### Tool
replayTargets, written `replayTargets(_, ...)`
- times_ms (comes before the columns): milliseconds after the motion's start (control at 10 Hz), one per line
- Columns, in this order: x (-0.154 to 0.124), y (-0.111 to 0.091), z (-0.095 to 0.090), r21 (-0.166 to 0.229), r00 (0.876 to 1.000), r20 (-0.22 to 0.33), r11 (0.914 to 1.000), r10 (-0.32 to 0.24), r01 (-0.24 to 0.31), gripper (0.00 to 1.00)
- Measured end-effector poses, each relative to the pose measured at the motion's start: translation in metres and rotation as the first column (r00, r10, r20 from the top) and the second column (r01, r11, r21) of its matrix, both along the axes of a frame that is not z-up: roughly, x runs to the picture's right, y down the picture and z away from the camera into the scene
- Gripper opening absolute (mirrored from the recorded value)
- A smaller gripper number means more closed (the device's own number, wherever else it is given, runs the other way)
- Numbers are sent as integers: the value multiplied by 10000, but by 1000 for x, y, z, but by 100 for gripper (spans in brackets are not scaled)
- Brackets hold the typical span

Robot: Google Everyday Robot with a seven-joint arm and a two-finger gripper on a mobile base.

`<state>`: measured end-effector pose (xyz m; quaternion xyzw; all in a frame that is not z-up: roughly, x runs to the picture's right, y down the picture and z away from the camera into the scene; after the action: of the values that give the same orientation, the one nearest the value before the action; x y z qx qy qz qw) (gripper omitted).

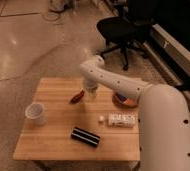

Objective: Drag the pepper across the table

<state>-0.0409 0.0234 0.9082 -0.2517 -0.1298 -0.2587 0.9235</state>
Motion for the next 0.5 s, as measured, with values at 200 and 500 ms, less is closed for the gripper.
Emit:
replayTargets(200, -15, -4, 19, -61, 9994, 319, 9999, -125, 127, 65)
replayTargets(500, -24, -9, 42, -110, 9982, 576, 9998, -183, 190, 65)
